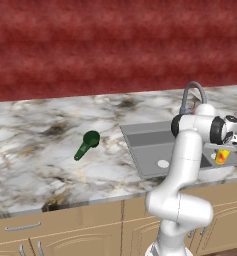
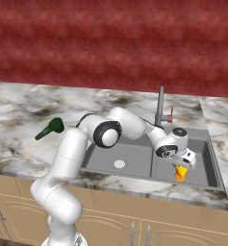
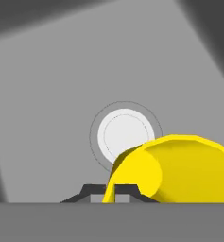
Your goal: Move any existing items from the left basin to the right basin for drying. Then move the measuring cup from the counter to the left basin of the sink for washing.
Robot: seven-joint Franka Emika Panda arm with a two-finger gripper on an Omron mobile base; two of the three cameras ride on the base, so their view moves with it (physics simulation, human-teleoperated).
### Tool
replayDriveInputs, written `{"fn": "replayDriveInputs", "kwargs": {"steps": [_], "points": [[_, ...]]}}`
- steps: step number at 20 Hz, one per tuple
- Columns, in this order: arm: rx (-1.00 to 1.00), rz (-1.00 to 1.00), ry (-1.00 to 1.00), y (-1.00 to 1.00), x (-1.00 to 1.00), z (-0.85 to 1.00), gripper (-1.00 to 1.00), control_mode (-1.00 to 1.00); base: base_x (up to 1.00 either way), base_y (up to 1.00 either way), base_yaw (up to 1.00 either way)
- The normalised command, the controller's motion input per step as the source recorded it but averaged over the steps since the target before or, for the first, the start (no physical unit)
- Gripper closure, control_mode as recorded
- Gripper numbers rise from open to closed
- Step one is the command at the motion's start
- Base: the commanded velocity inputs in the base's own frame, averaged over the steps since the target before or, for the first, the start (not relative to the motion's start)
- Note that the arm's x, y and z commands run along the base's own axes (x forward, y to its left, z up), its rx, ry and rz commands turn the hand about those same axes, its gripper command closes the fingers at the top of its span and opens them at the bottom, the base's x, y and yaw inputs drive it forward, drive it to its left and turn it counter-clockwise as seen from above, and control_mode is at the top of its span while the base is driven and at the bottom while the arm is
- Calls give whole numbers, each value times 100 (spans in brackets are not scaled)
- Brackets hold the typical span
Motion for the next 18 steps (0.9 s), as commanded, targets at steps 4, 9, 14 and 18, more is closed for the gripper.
{"fn": "replayDriveInputs", "kwargs": {"steps": [4, 9, 14, 18], "points": [[0, 1, 3, 0, 0, -17, -100, -100, 0, 0, 0], [2, 0, 0, -1, 0, -1, -100, -100, 0, 0, 0], [1, 0, 0, 0, 0, 0, -100, -100, 0, 0, 0], [0, 0, 3, 0, 0, 6, -100, -100, 0, 0, 0]]}}
